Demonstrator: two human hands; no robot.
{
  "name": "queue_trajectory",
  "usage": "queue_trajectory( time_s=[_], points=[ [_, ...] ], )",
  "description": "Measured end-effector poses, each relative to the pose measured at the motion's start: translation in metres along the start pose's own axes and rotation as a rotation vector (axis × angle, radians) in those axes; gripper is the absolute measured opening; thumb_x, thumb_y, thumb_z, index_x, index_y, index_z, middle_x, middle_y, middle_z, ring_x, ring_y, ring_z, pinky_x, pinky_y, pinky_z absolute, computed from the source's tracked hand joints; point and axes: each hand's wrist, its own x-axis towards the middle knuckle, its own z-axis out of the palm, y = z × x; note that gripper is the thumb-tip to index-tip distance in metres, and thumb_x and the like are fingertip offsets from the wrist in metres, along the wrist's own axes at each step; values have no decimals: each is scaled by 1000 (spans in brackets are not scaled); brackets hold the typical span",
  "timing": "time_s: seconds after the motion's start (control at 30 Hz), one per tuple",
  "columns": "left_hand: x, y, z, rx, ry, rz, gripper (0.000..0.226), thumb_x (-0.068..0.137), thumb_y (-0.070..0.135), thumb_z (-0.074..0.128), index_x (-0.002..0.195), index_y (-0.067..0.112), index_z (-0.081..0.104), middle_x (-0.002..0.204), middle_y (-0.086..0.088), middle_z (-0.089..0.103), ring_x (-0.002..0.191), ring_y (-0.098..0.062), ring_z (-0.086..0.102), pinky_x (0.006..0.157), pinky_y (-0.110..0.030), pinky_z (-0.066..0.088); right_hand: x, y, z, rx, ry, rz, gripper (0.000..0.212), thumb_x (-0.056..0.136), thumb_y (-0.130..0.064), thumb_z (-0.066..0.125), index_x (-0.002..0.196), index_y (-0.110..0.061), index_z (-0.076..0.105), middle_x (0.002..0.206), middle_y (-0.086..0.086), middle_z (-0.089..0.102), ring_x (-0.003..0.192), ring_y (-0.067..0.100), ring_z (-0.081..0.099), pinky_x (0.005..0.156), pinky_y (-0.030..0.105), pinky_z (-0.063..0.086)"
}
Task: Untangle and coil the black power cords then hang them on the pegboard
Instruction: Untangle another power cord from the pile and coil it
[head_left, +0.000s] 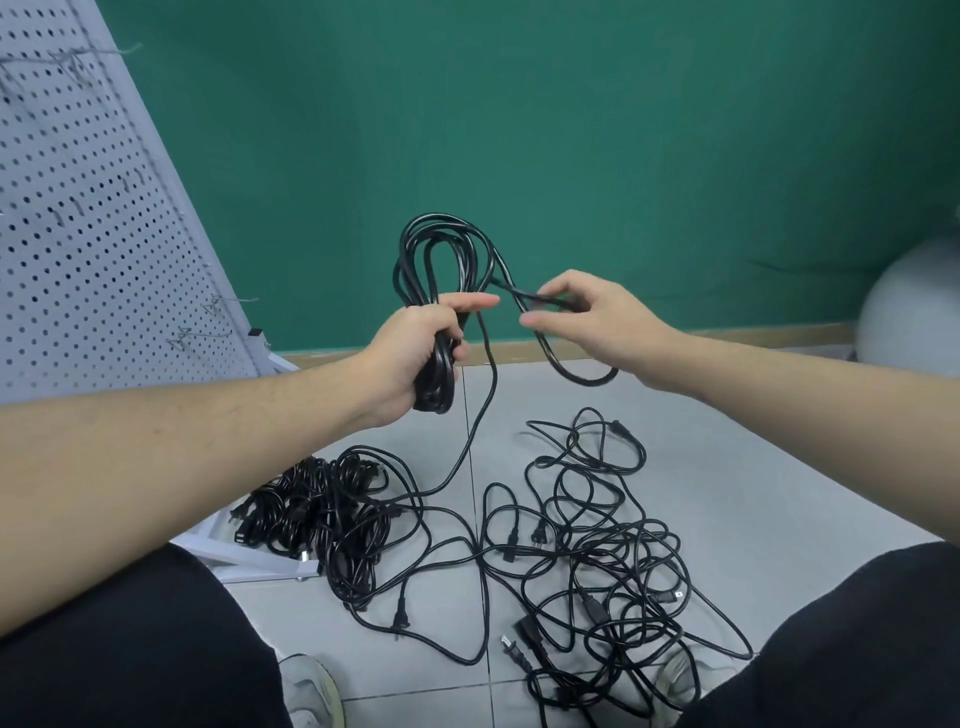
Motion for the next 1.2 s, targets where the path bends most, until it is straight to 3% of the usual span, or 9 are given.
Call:
queue_trajectory(
  time_s=[0.1, 0.23, 0.37, 0.47, 0.63, 0.77, 0.97, 1.07, 1.2],
  points=[
    [-1, -4, -1, 30, -20, -3, 51, 82, 5, 42, 103, 28, 81, 92, -11, 50, 65, -18, 35, 57, -31, 29, 4, 7, -5, -402, 72, -209, 14, 85, -38, 79, 92, -36, 67, 81, -9, 49, 77, 12, 51, 74, 32, 44],
    [-2, 0, 2, 20, -4, 9, 49, 86, 5, 42, 98, 29, 82, 94, -12, 50, 66, -18, 37, 58, -32, 28, 2, 9, -13, -730, 156, -413, 23, 93, -21, 66, 108, -37, 76, 92, -10, 47, 87, 16, 53, 69, 31, 37],
    [-2, 8, 3, -39, -75, -8, 55, 87, 4, 39, 109, 33, 80, 111, -11, 46, 67, -16, 40, 58, -30, 33, -8, 9, -8, -694, -97, -623, 27, 87, -33, 55, 96, -30, 81, 94, -1, 54, 87, 19, 48, 81, 32, 39],
    [-4, 5, 5, -22, -105, -13, 57, 87, 3, 39, 112, 34, 79, 104, -10, 45, 66, -15, 40, 57, -28, 35, -16, 1, 2, -430, -288, -318, 29, 95, -45, 59, 86, -27, 79, 91, -4, 63, 85, 9, 53, 81, 26, 40],
    [-7, -1, 9, 29, -172, -6, 57, 81, 7, 41, 114, 35, 78, 113, -13, 47, 69, -17, 35, 56, -27, 34, -9, 3, 8, -116, -27, -37, 39, 94, -32, 70, 110, -14, 40, 85, 5, 54, 44, 10, 47, 43, 28, 49],
    [-9, -4, 10, 50, -190, 32, 56, 80, 6, 42, 113, 32, 79, 127, 0, 67, 70, -17, 38, 59, -28, 35, -10, 6, 7, 26, -133, 63, 18, 99, -30, 64, 104, -12, 66, 80, 5, 61, 59, 15, 57, 54, 34, 60],
    [-11, -5, 14, 185, -228, -17, 54, 73, 17, 48, 113, 38, 78, 69, -8, 52, 65, -25, 30, 62, -35, 26, -7, -3, 17, -376, -259, -44, 23, 105, -30, 48, 103, -35, 70, 75, -13, 62, 62, 12, 52, 49, 9, 37],
    [-14, -5, 19, 230, -256, -36, 50, 80, 18, 49, 113, 41, 78, 68, -5, 52, 64, -22, 33, 63, -36, 28, -8, -7, 19, -499, -308, -48, 27, 105, -32, 48, 88, -28, 68, 83, 4, 67, 72, 24, 56, 54, 15, 40],
    [-12, -1, 28, 158, -166, -54, 48, 87, 12, 48, 116, 40, 75, 66, -2, 54, 60, -10, 49, 67, -32, 34, -10, -7, 18, -472, -282, -67, 25, 103, -35, 53, 82, -21, 58, 81, -3, 61, 69, 12, 54, 55, 9, 38]
  ],
)
